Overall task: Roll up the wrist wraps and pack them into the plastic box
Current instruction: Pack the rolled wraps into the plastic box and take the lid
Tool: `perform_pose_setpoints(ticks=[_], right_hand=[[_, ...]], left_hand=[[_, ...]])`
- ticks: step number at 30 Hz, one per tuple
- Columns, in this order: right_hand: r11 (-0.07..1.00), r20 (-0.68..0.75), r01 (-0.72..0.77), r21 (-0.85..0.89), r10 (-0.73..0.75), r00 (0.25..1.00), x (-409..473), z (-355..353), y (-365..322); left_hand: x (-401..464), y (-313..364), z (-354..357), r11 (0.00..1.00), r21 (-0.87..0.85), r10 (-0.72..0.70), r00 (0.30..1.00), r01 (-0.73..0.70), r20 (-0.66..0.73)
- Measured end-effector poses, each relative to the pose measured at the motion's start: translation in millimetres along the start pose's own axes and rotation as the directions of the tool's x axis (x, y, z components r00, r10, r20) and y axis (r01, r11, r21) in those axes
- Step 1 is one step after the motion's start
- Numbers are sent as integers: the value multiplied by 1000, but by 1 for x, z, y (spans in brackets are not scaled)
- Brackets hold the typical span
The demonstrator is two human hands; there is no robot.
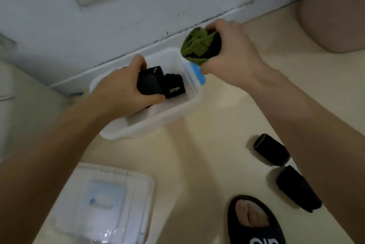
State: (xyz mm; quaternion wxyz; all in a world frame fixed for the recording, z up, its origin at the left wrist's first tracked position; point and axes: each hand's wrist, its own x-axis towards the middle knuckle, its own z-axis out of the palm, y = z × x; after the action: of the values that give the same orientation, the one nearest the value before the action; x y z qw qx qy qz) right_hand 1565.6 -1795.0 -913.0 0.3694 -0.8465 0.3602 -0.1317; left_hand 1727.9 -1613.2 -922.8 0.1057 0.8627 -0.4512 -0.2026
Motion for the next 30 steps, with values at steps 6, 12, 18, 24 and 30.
perform_pose_setpoints(ticks=[6,12,18,24,30], right_hand=[[870,418,233,-433,-35,908,22,90,-26],[650,628,368,-665,220,746,36,114,-28],[513,648,458,-726,288,705,34,138,-34],[541,654,468,-699,218,724,26,134,-35],[877,137,256,-407,-219,966,11,84,6]], left_hand=[[11,-77,31,986,153,-90,978,62,187],[12,-99,71,989,142,10,988,-32,156],[21,-100,77,900,437,-74,985,-1,156],[23,-104,79,889,457,-136,972,34,192],[21,-78,72,916,400,37,999,-22,-30]])
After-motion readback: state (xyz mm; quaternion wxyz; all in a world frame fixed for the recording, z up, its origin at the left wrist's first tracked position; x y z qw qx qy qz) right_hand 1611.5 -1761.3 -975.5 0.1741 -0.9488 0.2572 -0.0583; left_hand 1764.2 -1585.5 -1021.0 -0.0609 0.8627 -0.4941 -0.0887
